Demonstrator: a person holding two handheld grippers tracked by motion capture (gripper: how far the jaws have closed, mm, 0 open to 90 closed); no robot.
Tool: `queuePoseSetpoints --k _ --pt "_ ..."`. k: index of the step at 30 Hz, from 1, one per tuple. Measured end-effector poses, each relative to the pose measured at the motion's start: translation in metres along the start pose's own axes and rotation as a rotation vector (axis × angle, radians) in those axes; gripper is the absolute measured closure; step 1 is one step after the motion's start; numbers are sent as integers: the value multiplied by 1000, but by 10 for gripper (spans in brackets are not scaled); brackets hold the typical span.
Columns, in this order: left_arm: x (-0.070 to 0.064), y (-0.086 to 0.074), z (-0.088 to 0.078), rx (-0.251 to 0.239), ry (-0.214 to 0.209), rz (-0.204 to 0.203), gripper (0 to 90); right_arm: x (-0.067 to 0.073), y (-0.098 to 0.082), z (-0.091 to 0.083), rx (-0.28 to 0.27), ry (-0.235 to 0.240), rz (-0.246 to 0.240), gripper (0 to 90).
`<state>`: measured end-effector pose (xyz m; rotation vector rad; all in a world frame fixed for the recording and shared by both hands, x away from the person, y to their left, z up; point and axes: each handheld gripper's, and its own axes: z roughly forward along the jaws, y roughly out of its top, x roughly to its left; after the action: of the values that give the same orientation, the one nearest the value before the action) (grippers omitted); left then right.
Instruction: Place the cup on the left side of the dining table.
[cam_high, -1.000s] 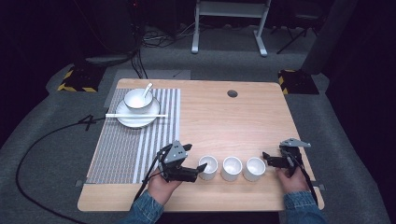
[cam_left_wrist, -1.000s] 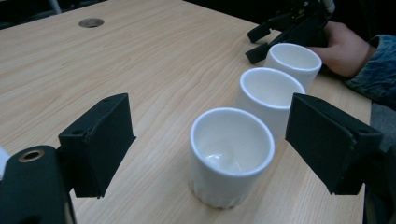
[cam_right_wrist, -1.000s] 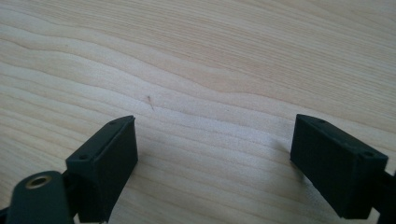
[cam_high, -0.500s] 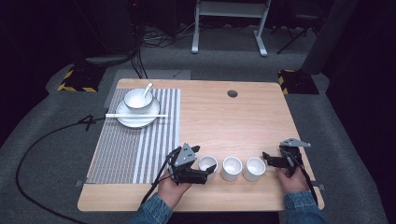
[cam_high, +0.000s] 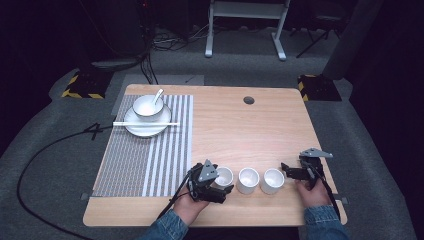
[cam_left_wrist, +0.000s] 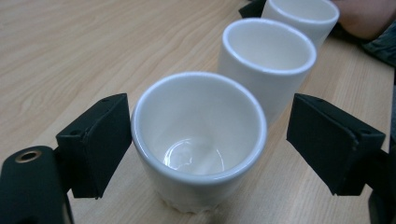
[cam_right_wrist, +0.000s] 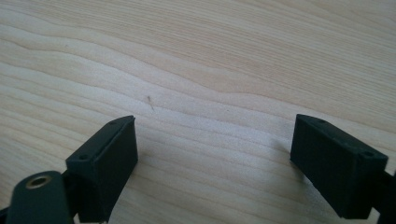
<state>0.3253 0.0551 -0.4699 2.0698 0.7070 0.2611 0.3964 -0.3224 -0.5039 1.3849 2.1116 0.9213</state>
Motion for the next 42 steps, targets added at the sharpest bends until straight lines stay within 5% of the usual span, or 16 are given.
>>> queuePoseSetpoints --k 7,12,16,28,32,42 --pt "4 -9 16 57 -8 -5 156 0 0 0 0 0 0 150" --pt "7 -11 20 51 -39 -31 159 0 0 0 0 0 0 149" --pt "8 -12 19 36 -15 -15 256 0 0 0 0 0 0 149" --pt "5 -11 19 32 7 2 269 0 0 0 0 0 0 150" --pt "5 -8 19 36 -23 -5 273 0 0 0 0 0 0 149" --pt "8 9 4 53 -6 39 273 0 0 0 0 0 0 150"
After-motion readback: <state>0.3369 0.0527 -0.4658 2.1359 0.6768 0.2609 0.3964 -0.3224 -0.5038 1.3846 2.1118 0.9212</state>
